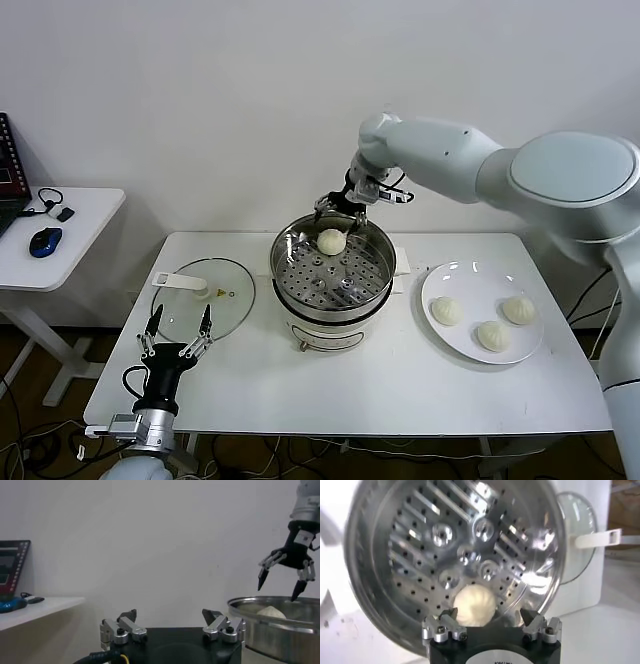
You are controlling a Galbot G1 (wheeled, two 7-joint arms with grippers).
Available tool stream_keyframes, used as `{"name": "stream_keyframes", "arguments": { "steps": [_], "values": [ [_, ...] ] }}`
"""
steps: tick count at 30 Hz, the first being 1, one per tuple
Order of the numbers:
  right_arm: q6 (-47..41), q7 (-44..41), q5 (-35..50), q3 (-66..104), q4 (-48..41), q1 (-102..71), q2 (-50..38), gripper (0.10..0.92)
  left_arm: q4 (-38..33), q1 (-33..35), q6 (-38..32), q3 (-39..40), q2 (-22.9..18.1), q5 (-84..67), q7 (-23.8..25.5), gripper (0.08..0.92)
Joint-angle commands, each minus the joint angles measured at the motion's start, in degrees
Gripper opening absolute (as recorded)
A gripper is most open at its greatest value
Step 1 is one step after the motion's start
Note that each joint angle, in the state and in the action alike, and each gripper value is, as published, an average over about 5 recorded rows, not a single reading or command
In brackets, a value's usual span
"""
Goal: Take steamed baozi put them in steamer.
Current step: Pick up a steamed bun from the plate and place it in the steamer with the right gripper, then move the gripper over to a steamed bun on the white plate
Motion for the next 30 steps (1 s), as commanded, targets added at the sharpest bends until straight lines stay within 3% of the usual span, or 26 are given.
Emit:
{"name": "stream_keyframes", "arguments": {
  "steps": [1,4,13,21,30],
  "values": [
    [0.6,-6.9,26.9,-11.3,15.0,11.2,-2.6,0.823,-1.7,0.6,0.2,-0.1,0.1,-0.2,0.0,0.823],
    [-8.0,-7.7,34.6,-15.4,20.7,14.8,-4.8,0.823,-1.8,0.8,0.1,-0.1,0.1,-0.2,0.0,0.823],
    [-34.4,-10.4,42.8,-18.6,24.9,18.9,-12.9,0.823,-1.7,1.2,-0.1,0.3,-0.3,0.2,-0.1,0.823],
    [-49.0,-18.9,45.1,-19.3,25.3,21.3,-16.9,0.823,-1.6,1.4,-0.1,0.6,-0.5,0.5,-0.1,0.823],
    [-56.7,-21.6,45.8,-21.5,28.6,21.4,-19.2,0.823,-1.2,1.5,-0.5,0.9,-0.5,0.5,-0.1,0.823]
  ]
}}
